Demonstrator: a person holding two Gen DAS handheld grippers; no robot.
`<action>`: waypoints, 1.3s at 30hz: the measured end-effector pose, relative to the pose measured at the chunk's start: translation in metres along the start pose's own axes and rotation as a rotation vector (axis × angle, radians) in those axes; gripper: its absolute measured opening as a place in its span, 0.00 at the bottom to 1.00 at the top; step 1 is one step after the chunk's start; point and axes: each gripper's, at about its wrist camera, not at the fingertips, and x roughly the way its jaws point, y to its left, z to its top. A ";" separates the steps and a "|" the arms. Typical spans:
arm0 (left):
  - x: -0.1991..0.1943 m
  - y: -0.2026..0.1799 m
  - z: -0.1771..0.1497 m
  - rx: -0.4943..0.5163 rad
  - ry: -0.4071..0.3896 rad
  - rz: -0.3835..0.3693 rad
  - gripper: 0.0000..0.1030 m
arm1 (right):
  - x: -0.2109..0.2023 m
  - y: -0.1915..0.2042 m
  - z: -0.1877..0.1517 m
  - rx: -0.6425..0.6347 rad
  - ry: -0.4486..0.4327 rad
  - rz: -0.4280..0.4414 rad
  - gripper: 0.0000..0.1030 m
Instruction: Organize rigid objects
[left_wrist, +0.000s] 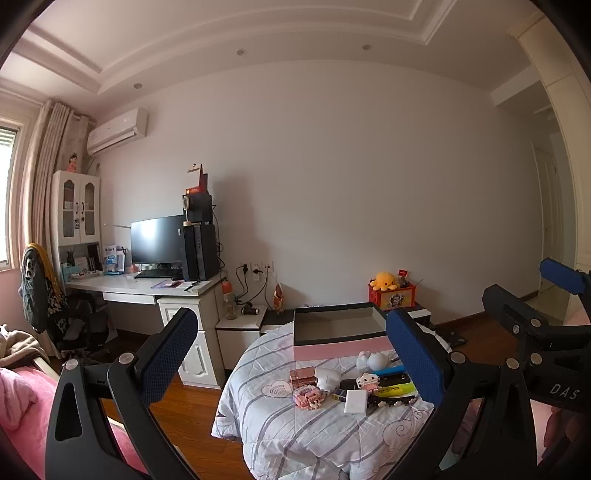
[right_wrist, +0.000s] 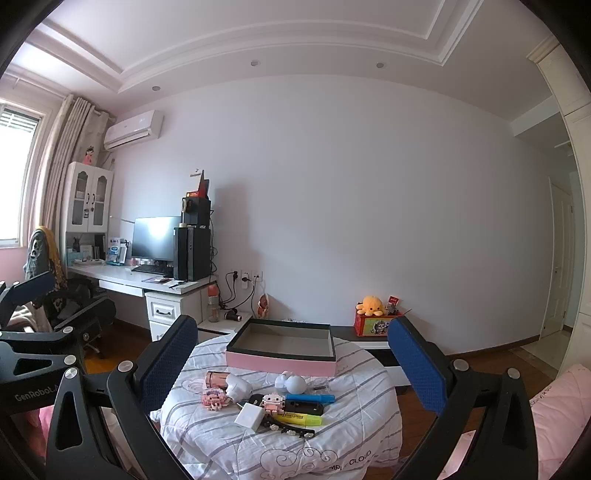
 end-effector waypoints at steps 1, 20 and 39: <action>0.000 -0.001 0.000 0.004 -0.001 -0.001 1.00 | 0.000 0.000 -0.001 0.001 -0.002 0.000 1.00; -0.002 0.001 -0.002 -0.006 -0.022 0.029 1.00 | 0.004 0.002 -0.005 -0.001 -0.018 0.010 1.00; 0.002 -0.008 -0.004 0.024 -0.020 0.021 1.00 | 0.006 -0.004 -0.010 0.009 -0.038 -0.013 1.00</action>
